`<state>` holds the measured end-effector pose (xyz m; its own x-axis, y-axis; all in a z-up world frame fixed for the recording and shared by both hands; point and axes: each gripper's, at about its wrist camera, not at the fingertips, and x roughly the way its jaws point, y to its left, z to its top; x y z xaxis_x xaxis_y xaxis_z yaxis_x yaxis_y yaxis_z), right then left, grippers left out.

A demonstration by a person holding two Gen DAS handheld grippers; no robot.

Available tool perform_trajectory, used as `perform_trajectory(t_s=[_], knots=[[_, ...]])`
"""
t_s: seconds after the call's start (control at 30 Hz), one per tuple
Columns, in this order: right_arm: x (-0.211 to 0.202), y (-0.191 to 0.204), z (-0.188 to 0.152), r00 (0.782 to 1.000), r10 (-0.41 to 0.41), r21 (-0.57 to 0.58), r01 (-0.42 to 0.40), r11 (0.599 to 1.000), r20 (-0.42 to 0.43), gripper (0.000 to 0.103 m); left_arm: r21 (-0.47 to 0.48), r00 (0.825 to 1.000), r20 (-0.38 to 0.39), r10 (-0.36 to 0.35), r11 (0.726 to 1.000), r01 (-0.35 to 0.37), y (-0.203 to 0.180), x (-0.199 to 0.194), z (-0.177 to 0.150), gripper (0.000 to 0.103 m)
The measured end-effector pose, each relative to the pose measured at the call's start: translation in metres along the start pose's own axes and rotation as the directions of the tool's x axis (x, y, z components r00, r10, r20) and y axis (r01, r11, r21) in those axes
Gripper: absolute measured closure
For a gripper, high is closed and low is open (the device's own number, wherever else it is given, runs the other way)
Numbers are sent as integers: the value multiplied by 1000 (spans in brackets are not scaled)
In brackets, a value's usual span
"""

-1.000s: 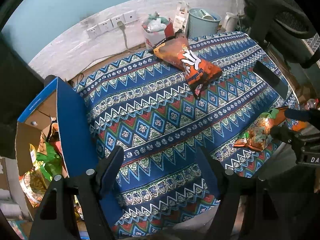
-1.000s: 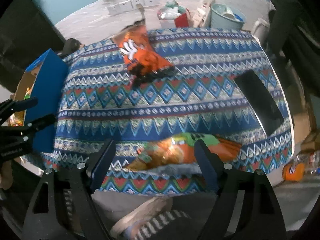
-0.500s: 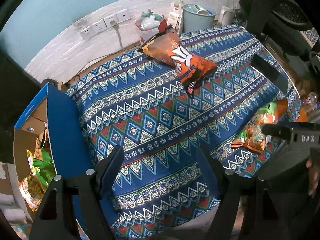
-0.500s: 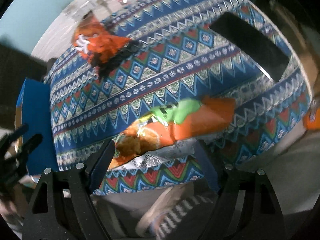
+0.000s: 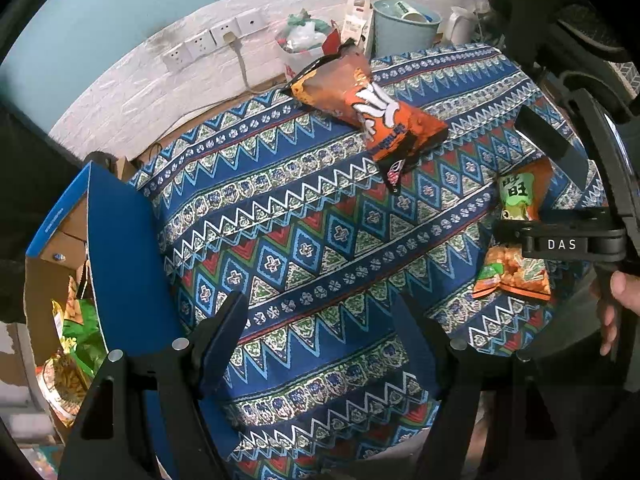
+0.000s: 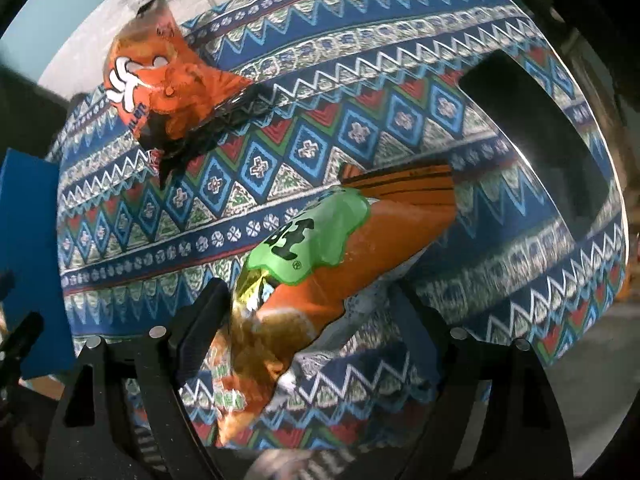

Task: Organize snacks
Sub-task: 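Grasp an orange chip bag with the left gripper while the right gripper grasps an orange-green rice cracker bag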

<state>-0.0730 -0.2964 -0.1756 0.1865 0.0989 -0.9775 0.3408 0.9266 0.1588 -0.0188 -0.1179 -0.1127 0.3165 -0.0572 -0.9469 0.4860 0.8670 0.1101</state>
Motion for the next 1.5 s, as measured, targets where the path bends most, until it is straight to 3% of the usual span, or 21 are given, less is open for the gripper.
perform_trajectory(t_s=[0.43, 0.47, 0.57, 0.6, 0.7, 0.9, 1.2, 1.37, 1.5], knots=[[33, 33, 10, 992, -120, -197, 112, 974, -29, 23, -38, 999, -50, -2, 999, 0, 9, 23, 9, 27], [35, 36, 9, 992, -123, -213, 114, 970, -30, 25, -38, 999, -52, 0, 999, -2, 9, 25, 10, 27], [39, 47, 8, 991, -135, -251, 127, 960, -17, 44, -50, 998, -66, -3, 999, 0, 11, 31, 11, 27], [39, 49, 8, 992, -126, -259, 118, 959, -16, 55, -60, 997, -72, -8, 998, 4, 12, 33, 12, 27], [34, 57, 8, 992, -124, -280, 117, 953, -7, 62, -92, 996, -82, -30, 995, 22, 15, 37, 16, 27], [11, 63, 18, 987, -146, -320, 160, 934, 69, 63, -151, 997, -71, -34, 988, 23, 20, 40, 29, 27], [-38, 61, 47, 980, -127, -355, 175, 918, 156, 63, -263, 990, -46, -131, 958, 114, 19, 38, 58, 22], [-53, 42, 73, 975, -130, -396, 193, 898, 180, 63, -282, 988, -21, -155, 949, 143, 16, 31, 78, 21], [-58, 23, 96, 979, -96, -405, 162, 900, 179, 63, -311, 985, -3, -171, 936, 162, 15, 33, 97, 19]])
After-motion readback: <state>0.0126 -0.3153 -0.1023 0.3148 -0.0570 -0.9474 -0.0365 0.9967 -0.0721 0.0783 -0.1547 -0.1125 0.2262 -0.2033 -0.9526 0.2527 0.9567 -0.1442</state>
